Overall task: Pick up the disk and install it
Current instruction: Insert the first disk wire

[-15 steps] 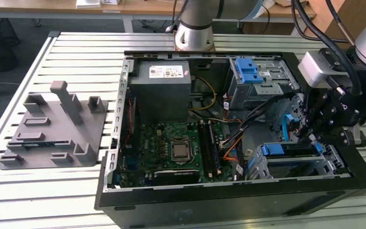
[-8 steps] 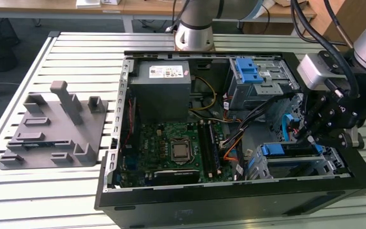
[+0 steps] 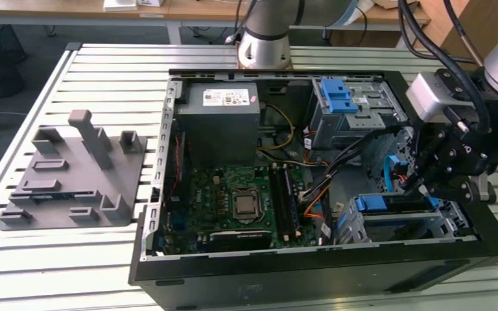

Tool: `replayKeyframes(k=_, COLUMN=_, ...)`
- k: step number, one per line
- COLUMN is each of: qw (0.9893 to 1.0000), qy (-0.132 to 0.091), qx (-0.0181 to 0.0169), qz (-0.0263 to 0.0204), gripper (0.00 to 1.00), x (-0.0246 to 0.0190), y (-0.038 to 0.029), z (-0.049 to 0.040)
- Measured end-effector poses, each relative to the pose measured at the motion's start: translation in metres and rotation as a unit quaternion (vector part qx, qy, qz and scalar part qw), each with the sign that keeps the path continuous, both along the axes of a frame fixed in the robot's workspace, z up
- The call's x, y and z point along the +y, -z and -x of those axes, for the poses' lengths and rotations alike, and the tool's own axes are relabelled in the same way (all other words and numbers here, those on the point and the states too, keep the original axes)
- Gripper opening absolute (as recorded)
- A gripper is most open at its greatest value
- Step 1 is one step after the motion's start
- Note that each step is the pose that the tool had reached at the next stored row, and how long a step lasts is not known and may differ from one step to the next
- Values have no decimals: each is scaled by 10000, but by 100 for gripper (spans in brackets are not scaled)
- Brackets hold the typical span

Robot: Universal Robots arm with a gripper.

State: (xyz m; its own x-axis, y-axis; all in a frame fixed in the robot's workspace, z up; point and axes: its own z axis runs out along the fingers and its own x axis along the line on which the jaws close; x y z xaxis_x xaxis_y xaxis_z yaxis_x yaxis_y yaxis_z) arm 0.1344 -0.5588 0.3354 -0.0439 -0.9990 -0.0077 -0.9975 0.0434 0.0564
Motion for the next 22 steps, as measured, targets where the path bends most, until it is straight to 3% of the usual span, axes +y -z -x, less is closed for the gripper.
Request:
replayKeyframes(k=10, qw=9999, qy=154, qx=54, qz=3, gripper=16, x=-10, y=-1, z=-27)
replayKeyframes(k=22, qw=9997, qy=210, qx=86, qz=5, gripper=16, x=-23, y=8, z=-39)
